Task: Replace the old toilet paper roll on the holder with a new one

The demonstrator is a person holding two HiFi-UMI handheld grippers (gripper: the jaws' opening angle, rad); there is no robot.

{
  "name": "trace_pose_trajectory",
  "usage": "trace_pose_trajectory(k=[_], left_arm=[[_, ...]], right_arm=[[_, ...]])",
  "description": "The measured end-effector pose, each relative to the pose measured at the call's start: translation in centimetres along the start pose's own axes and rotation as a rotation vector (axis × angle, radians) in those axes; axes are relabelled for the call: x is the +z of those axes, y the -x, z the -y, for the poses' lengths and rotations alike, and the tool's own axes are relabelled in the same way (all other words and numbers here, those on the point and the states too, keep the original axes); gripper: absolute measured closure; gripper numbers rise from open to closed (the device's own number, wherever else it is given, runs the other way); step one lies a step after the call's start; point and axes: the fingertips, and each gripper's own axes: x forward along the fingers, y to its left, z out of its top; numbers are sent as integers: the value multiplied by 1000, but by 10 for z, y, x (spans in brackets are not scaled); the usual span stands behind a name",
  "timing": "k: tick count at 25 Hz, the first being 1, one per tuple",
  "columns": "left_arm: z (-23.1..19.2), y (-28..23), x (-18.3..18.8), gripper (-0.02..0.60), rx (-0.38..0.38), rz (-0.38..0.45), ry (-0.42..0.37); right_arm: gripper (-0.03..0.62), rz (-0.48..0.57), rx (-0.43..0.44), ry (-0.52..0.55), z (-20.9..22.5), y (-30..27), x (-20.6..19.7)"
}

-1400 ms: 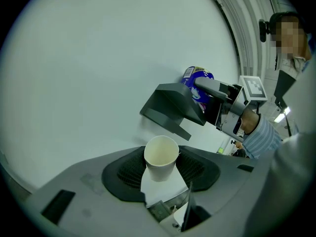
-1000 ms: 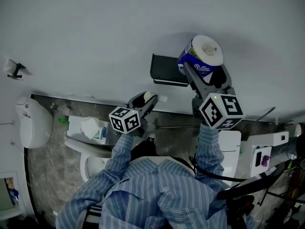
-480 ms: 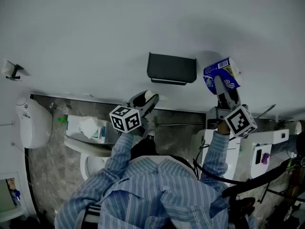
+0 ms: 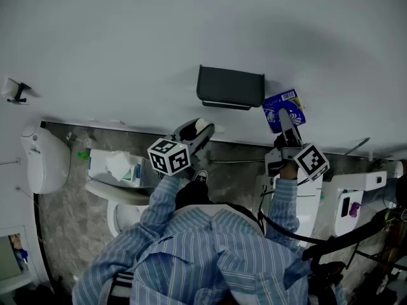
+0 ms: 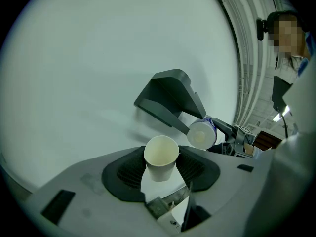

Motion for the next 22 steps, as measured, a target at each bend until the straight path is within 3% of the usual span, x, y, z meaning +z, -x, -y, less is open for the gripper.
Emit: trace_pose_trajectory(k=[6,14,17,22], left_arm=[[-5,2,0,393,9,3,-2],[-12,5,1,394,25,13,2],[-13,5,2,394,28,12,2],[-13,6,4,394,38,16,1]], right_arm=[[157,-14,30,-202,12,-16,-24],[158,26,68,-554,26,-32,-48],[158,37,83,-616,28,-37,-50],[158,-2,103,-629,17,-43,-61]])
